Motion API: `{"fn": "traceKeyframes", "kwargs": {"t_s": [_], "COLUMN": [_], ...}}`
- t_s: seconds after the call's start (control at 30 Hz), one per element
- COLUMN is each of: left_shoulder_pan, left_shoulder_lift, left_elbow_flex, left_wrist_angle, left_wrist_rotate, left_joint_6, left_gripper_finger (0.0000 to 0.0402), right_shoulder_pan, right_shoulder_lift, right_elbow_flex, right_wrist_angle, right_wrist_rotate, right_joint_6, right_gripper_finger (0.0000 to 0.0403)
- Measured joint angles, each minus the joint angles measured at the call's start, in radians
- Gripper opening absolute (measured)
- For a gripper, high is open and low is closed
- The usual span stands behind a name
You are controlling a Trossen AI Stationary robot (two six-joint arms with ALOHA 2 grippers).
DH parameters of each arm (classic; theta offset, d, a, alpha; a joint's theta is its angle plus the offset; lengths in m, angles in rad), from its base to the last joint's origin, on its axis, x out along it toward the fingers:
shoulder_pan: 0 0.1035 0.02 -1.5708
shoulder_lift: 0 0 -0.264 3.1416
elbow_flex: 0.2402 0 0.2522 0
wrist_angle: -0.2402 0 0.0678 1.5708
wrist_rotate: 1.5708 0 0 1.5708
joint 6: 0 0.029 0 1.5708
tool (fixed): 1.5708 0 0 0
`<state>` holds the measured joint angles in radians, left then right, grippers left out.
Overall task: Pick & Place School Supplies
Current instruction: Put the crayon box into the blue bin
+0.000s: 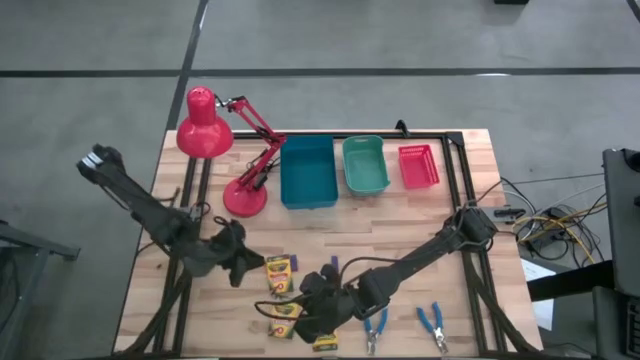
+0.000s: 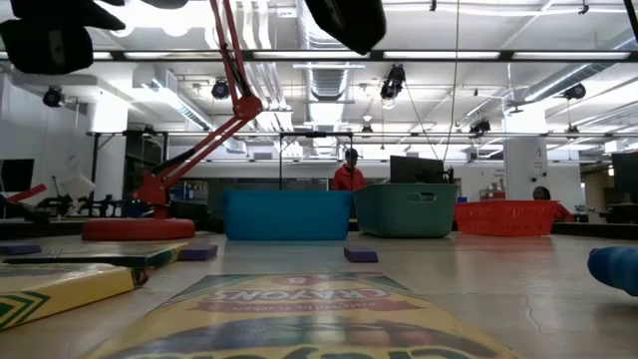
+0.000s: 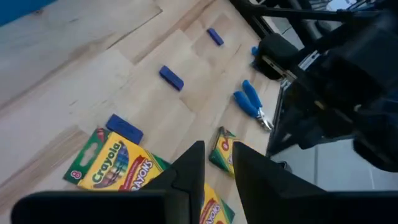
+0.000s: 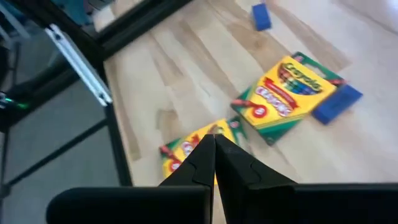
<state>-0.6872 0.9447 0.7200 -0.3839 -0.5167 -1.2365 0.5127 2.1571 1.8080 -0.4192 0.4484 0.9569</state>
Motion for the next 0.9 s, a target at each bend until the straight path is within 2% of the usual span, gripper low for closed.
{"fn": "traceKeyframes", "kwargs": {"t_s": [0.1,0.33,0.43,0.77,0.9], "left_shoulder_pan": [0.000,0.000,0.001,0.001,0.001], "left_shoulder_lift": [-0.039,-0.057,-0.047,0.029,0.047], "left_elbow_flex": [-0.015,-0.023,-0.023,-0.023,-0.023], "left_wrist_angle": [0.000,0.003,0.005,0.006,0.008], "left_wrist_rotate": [-0.004,-0.152,-0.176,-0.179,-0.180], "left_joint_6": [-0.005,-0.053,-0.090,-0.198,-0.263], "left_gripper_finger": [0.0088,0.0088,0.0099,0.0204,0.0228], "right_shoulder_pan": [-0.005,-0.023,-0.031,-0.045,-0.058], "right_shoulder_lift": [0.000,0.000,-0.002,-0.002,-0.002], "right_elbow_flex": [0.000,0.000,0.000,0.000,0.000], "right_wrist_angle": [-0.027,-0.053,-0.054,-0.046,0.039], "right_wrist_rotate": [0.000,0.023,0.025,0.022,0.018], "right_joint_6": [-0.020,-0.078,-0.106,-0.146,-0.160], "right_gripper_finger": [0.0008,0.0008,0.0008,0.0008,0.0008]}}
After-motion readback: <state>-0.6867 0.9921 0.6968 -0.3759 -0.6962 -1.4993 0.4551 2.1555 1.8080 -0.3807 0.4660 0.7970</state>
